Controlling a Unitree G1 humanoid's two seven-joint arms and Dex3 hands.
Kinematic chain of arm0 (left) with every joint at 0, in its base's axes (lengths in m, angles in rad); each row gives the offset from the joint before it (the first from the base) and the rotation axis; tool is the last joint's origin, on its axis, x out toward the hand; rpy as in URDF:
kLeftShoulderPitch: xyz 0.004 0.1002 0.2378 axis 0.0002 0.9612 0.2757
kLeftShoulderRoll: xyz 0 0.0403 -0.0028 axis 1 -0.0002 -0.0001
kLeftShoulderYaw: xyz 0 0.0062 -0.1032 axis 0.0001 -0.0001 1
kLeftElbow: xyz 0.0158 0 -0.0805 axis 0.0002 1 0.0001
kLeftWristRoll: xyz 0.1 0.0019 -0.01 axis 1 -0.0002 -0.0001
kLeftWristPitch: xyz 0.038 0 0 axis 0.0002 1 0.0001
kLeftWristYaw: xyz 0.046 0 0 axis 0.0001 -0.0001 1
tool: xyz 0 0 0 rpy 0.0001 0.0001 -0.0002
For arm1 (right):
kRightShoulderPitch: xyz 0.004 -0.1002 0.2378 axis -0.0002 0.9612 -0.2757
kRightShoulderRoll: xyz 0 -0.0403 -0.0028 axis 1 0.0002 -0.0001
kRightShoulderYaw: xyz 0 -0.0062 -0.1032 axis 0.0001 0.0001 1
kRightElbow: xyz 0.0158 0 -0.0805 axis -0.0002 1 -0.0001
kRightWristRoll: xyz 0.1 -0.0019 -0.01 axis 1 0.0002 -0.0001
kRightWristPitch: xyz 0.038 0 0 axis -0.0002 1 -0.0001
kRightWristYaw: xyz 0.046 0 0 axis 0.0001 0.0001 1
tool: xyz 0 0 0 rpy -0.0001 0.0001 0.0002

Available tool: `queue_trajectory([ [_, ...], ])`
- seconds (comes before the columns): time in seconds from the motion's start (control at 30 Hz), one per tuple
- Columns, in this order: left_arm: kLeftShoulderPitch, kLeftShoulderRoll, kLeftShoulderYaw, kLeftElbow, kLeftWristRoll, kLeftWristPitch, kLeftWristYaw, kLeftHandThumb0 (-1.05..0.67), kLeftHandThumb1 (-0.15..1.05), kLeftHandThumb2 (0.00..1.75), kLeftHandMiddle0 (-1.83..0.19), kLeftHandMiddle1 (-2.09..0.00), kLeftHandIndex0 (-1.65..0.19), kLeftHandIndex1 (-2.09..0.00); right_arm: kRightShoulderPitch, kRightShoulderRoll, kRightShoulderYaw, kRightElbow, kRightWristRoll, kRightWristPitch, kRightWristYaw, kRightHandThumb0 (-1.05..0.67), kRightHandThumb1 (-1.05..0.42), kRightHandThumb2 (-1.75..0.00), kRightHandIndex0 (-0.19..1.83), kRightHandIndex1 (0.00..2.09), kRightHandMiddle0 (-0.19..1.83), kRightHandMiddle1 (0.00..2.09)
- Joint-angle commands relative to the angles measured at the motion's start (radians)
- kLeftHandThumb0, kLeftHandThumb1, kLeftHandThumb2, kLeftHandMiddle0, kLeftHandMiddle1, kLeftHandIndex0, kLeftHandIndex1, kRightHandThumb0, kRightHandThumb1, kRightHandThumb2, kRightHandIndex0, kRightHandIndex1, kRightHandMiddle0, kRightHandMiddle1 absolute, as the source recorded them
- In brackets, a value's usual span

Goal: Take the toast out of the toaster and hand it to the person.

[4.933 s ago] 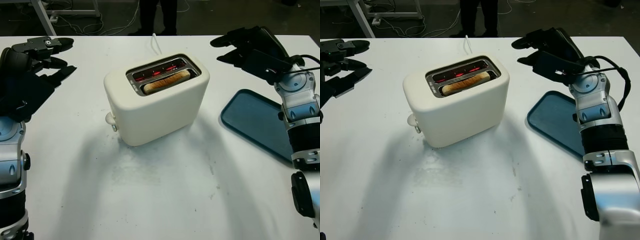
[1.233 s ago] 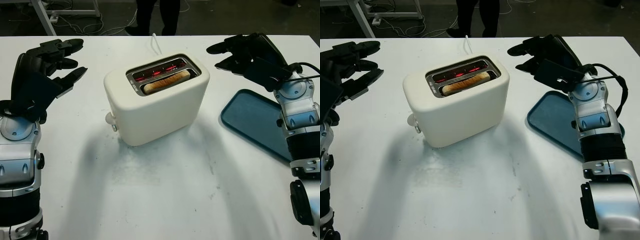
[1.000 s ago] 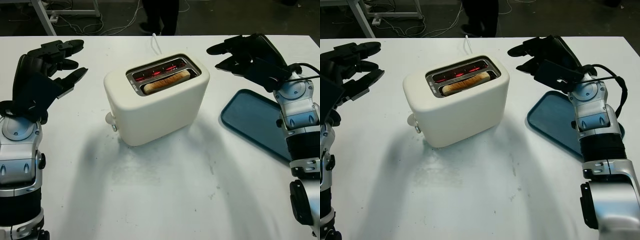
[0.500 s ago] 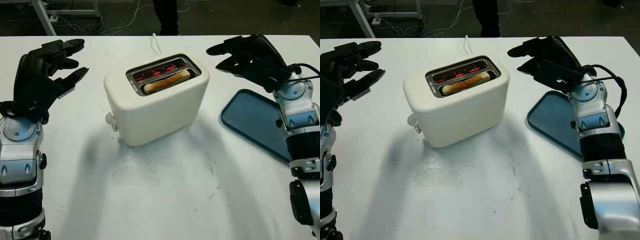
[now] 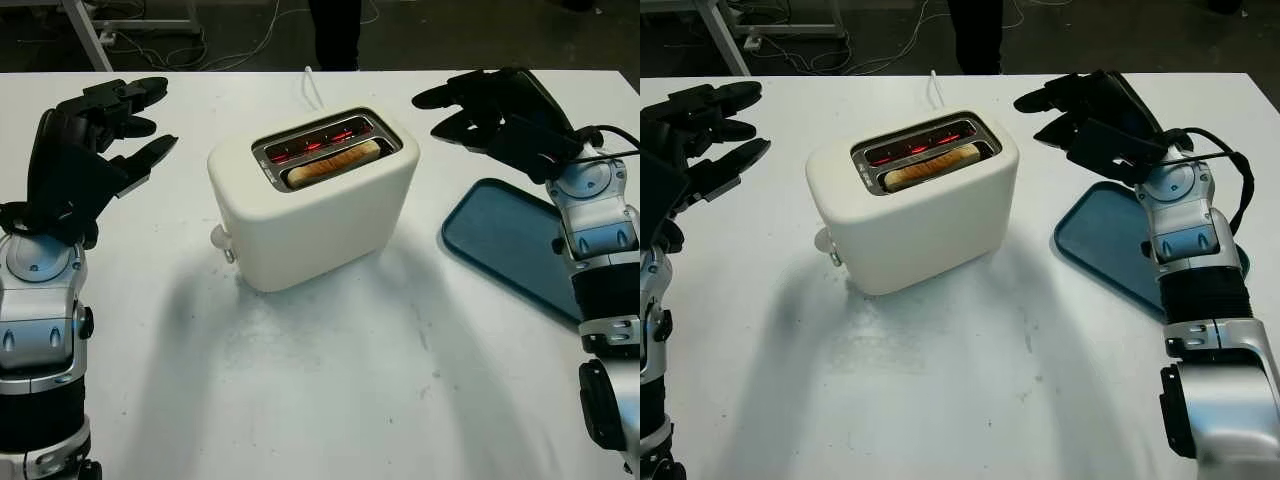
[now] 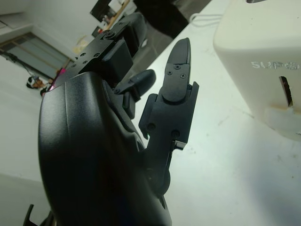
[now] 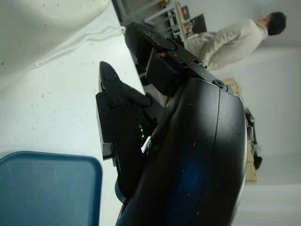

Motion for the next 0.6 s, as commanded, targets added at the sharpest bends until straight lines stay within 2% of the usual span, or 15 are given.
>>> queue_trajectory([
  [0.0, -0.008, 0.010, -0.001, 0.003, 0.005, -0.016, 0.006, -0.27, 0.89, 0.24, -0.23, -1.10, -0.70, -0.01, -0.008, 0.006, -0.009, -0.002, 0.012, 0.013, -0.002, -0.03, -0.92, -0.10, 0.93, 0.41, 0.93, 0.00],
  [0.4, -0.019, 0.015, -0.011, 0.032, 0.012, -0.056, 0.004, -0.27, 0.89, 0.27, -0.24, -1.14, -0.72, -0.03, -0.012, -0.004, -0.005, 0.003, -0.005, -0.016, -0.011, -0.02, -0.92, -0.08, 0.95, 0.42, 0.95, 0.01],
  [0.57, -0.016, 0.024, -0.015, 0.045, 0.019, -0.091, 0.004, -0.26, 0.88, 0.30, -0.24, -1.15, -0.72, -0.03, -0.011, -0.003, -0.003, -0.018, -0.010, 0.019, -0.009, -0.05, -0.92, -0.08, 0.95, 0.42, 0.94, 0.01],
])
